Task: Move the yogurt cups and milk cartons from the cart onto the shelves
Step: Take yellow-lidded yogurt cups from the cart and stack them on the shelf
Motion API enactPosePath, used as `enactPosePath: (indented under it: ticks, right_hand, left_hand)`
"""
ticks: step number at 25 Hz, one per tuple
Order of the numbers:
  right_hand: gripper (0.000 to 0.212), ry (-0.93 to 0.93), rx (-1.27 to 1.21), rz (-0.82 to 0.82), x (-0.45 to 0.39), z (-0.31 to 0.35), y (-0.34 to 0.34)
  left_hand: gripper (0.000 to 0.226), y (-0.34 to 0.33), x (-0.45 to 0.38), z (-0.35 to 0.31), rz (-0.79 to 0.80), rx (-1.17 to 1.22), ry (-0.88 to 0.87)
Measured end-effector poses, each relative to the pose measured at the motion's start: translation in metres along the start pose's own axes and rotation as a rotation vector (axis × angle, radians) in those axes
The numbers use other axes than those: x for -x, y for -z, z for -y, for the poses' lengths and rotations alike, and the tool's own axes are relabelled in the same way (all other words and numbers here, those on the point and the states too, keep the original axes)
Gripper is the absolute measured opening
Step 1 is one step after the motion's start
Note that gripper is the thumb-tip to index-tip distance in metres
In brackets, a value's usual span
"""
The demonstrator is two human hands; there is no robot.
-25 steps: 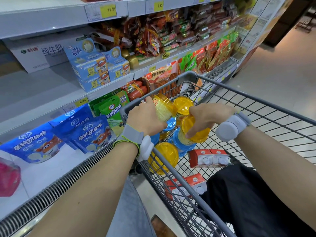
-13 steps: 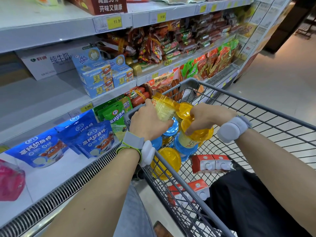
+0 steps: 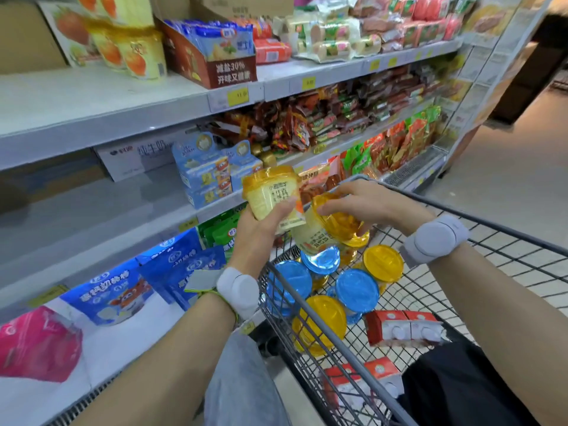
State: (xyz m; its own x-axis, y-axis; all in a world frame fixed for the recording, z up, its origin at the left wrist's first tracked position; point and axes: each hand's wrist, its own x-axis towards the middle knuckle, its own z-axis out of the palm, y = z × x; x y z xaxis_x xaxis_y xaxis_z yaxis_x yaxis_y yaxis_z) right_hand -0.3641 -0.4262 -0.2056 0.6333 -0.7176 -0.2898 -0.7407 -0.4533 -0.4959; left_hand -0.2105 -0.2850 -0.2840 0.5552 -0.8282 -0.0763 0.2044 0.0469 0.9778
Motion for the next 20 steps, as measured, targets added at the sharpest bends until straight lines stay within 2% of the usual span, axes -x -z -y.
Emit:
enactPosePath:
  ticks: [3, 5, 9, 12, 15, 18, 20]
  right_hand:
    - [0.064, 0.101, -0.045, -0.073, 0.004, 0.033, 0.006]
    - [0.072, 0.168, 0.001, -0.14, 0.006, 0.057, 0.006]
    - [0.083, 0.251, 0.04, -0.255, 0.007, 0.106, -0.007]
    - [0.083, 0.31, 0.087, -0.296, 0.013, 0.151, -0.019]
    - [0.084, 0.39, 0.036, -0.227, 0.024, 0.193, -0.021]
    - [0.072, 0.506, -0.058, -0.129, 0.034, 0.229, -0.022]
    - [0.081, 0.571, -0.141, -0.131, 0.036, 0.253, -0.026]
  left_hand:
    - [0.082, 0.02, -0.002, -0.022, 0.053, 0.152, 0.118]
    - [0.089, 0.032, 0.002, -0.037, 0.091, 0.202, 0.125]
    - [0.073, 0.057, 0.02, -0.063, 0.074, 0.374, 0.091]
    - [0.076, 0.085, 0.038, -0.091, 0.027, 0.524, 0.06]
    - [0.07, 0.112, 0.049, -0.117, -0.025, 0.583, 0.028]
    - [0.068, 0.146, 0.059, -0.147, -0.043, 0.611, -0.049]
    - [0.062, 0.17, 0.07, -0.171, -0.022, 0.622, -0.109]
